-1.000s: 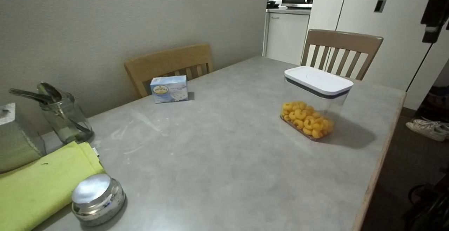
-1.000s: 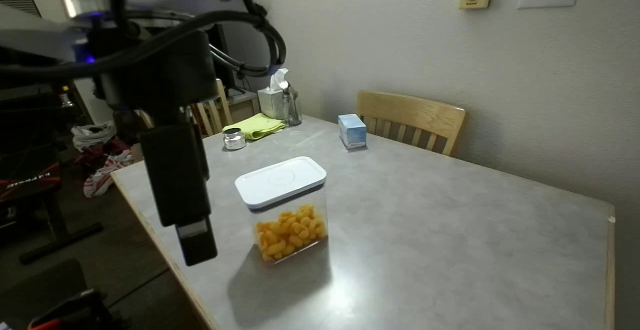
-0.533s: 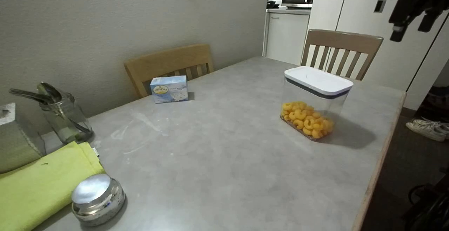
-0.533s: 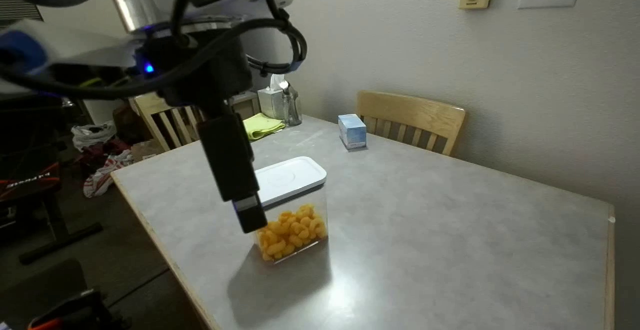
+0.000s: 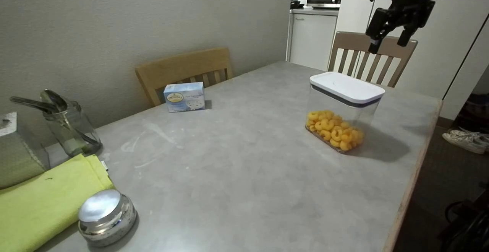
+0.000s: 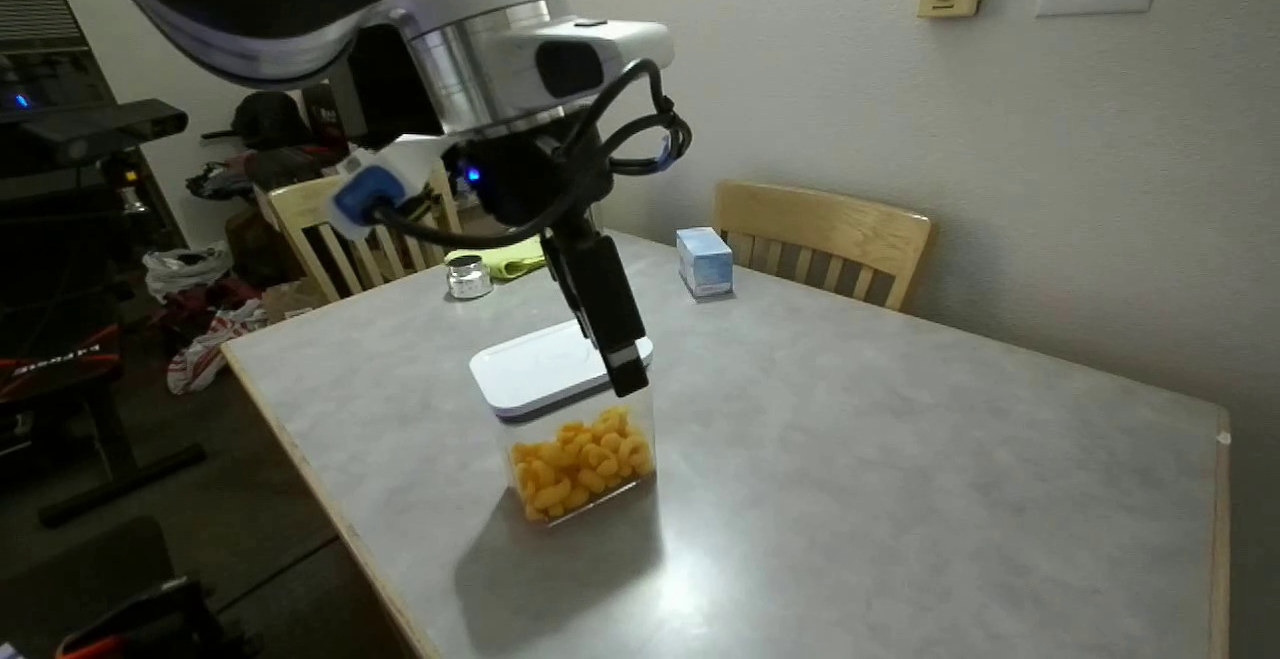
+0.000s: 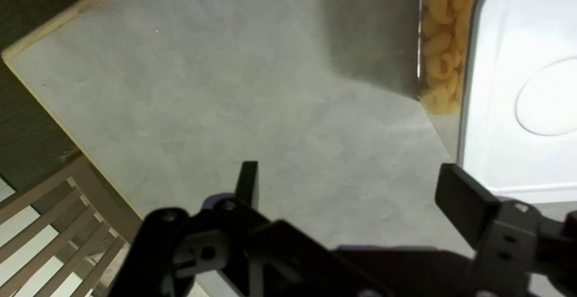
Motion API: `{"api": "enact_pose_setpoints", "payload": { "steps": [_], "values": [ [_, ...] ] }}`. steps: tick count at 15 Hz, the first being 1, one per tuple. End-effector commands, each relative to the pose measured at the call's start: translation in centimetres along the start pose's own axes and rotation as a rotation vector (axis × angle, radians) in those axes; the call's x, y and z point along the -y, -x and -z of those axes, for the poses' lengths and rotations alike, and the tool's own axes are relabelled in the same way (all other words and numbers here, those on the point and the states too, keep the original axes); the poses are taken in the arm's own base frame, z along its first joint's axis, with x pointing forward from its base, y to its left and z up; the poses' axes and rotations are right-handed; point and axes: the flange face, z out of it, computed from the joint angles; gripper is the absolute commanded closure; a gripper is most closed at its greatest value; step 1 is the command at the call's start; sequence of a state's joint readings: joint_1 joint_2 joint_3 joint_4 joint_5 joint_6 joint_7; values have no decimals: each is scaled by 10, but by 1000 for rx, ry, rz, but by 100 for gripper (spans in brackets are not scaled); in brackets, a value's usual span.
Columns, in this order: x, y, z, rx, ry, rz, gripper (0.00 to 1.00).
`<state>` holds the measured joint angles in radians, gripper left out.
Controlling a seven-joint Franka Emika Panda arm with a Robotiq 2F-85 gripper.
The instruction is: Press the button atop the lid and then remove the lid and put it on the table
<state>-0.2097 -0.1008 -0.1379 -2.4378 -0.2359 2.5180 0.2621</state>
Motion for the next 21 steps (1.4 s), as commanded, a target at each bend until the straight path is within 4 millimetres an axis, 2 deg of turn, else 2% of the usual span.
{"api": "enact_pose_setpoints", "payload": {
  "steps": [1,4,6,9,13,18,19,21],
  "values": [
    [4,-3,-1,2,0,-1,0],
    [6,-7,-1,0,-1,-4,0],
    [20,4,-6,-6,-44,-43,0],
    [42,7,-9,20,-85,-67,0],
    [77,1,-3,16,-90,4,0],
    [100,-11,-8,12,-70,92,0],
    [104,-14,-11,16,-68,97,25],
    [110,-18,-16,24,-62,105,33]
  ]
}}
